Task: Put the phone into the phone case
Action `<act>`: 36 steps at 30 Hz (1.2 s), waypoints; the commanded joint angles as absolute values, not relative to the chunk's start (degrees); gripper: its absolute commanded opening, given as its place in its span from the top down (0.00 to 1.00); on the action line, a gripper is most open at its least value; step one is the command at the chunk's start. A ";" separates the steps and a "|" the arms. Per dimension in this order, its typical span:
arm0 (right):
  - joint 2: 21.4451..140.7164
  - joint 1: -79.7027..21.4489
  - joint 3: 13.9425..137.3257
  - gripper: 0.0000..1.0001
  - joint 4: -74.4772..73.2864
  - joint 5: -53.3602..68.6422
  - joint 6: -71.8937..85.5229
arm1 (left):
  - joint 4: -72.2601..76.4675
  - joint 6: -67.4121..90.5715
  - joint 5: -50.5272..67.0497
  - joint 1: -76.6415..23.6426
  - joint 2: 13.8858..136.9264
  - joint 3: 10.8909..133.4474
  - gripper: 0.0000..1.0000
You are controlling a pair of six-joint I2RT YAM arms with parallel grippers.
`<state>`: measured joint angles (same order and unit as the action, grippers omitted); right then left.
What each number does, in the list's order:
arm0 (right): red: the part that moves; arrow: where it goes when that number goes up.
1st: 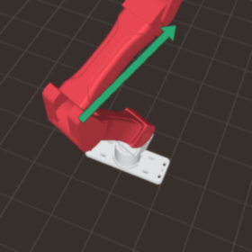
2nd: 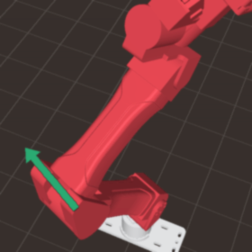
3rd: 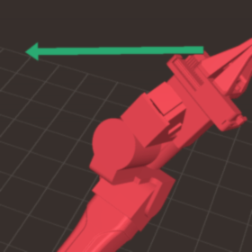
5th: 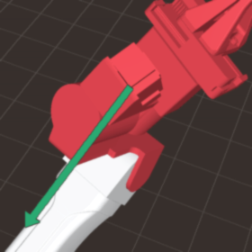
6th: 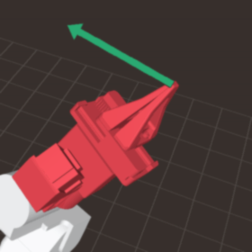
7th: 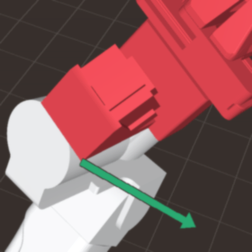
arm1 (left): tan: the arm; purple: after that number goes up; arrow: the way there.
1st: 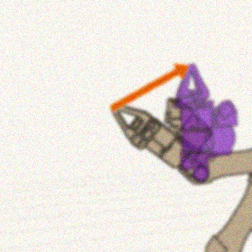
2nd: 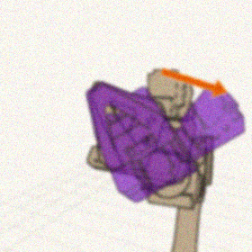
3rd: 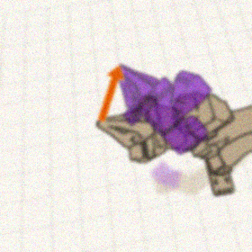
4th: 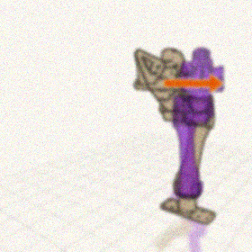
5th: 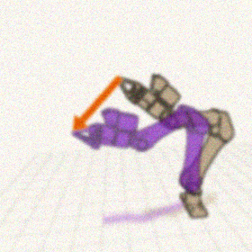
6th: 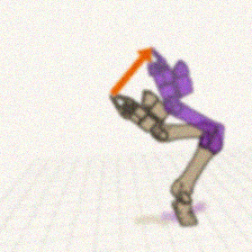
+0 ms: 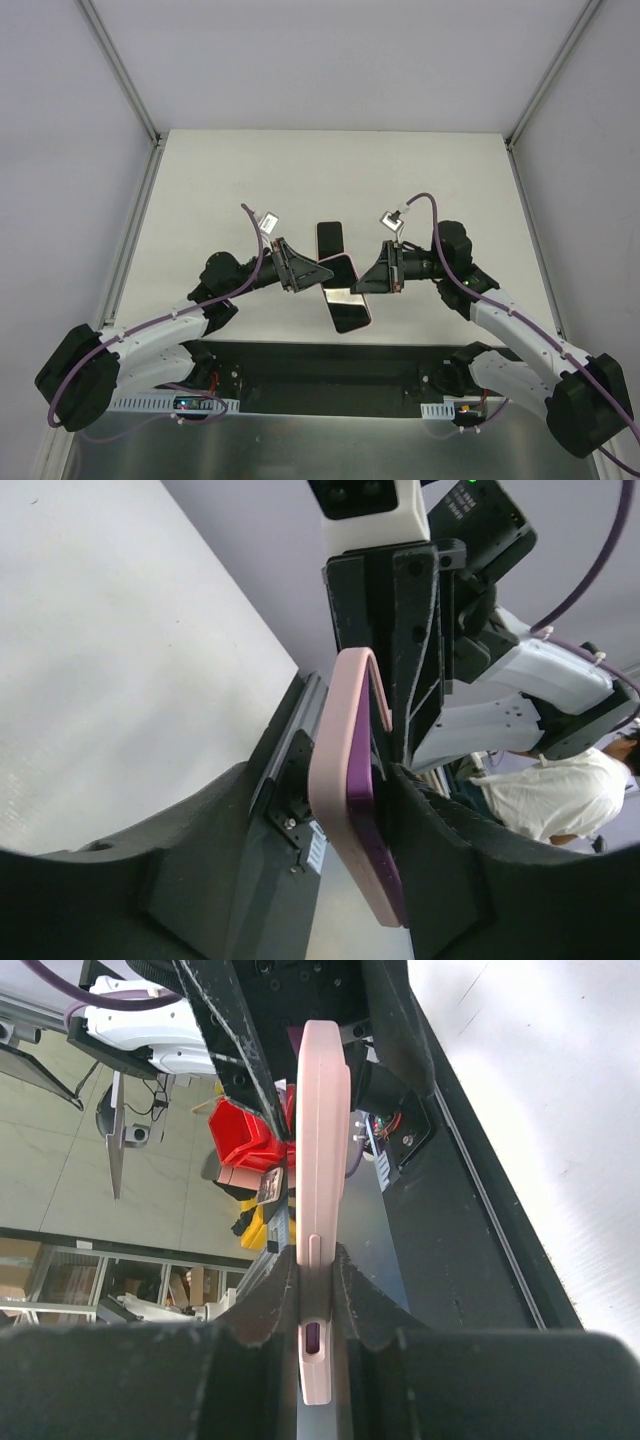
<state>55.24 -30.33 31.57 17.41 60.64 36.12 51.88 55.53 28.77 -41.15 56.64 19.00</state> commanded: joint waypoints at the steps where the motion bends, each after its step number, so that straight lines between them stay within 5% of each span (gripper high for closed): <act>1: 54.23 -30.67 33.31 0.95 23.20 63.28 37.62 | 62.22 58.62 29.62 -40.61 56.78 17.84 0.56; 9: 54.93 -30.67 32.52 0.96 23.73 64.16 37.00 | 70.29 64.23 31.55 -40.43 60.29 16.70 0.80; 13: 55.98 -30.76 32.78 0.86 23.91 64.42 37.00 | 73.30 66.44 33.92 -40.34 63.45 17.40 1.00; 17: 56.34 -30.76 32.78 0.73 23.82 63.90 37.18 | 72.43 66.36 35.50 -40.34 65.04 18.46 1.00; 20: 57.04 -30.59 32.70 0.83 23.82 63.28 37.09 | 69.62 65.13 36.73 -40.34 64.52 19.51 1.00; 25: 56.08 -30.76 32.34 0.92 28.02 64.24 38.84 | 65.13 62.93 36.48 -39.99 61.44 19.60 0.44; 36: 57.13 -30.76 32.70 0.95 28.83 65.30 40.87 | 69.43 66.09 34.72 -37.88 56.43 15.91 0.41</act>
